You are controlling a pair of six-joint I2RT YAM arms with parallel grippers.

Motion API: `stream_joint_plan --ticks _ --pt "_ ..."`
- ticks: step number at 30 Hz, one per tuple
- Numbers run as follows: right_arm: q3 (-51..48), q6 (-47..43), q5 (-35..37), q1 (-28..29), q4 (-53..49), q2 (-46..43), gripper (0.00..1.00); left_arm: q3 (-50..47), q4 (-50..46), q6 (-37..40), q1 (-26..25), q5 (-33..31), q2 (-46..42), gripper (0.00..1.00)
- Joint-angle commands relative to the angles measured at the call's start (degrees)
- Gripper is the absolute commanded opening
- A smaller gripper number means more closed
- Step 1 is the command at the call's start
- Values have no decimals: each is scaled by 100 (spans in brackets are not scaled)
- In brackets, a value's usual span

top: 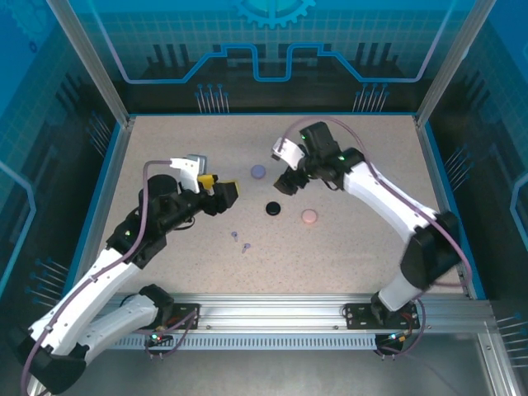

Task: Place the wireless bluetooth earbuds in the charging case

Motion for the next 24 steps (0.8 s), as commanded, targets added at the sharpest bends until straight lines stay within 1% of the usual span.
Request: stream_joint_plan --ticks 1,3,6,8,11,12,16,19,22,24 --pt "839 657 174 -129 -665 992 83 -87 -149 223 108 -327 -217 78" --pt "1432 855 283 -164 -821 1667 84 -76 -216 274 128 -355 -270 79" --pt "2415 1039 249 -159 -1162 2584 85 -78 -252 320 163 -365 -290 80" --pt "3049 922 165 -120 -1402 3117 86 -86 -246 345 180 -352 -274 80" --pt "3844 595 244 -47 -1673 3738 89 -86 -262 382 199 -343 -277 80" --pt "4195 598 253 -66 -1860 4093 90 -93 -271 390 212 -352 -282 80" --pt "5511 1097 377 -77 -2620 4952 90 -129 -245 391 234 -361 -291 80" --pt "5789 1711 531 -60 -2731 5180 90 -146 -217 400 260 -370 -291 81" --pt "5560 2263 365 -47 -2498 5170 91 -154 -201 411 270 -358 -266 81" --pt "5501 2447 173 -24 -2352 5227 91 -166 -192 413 278 -340 -248 81"
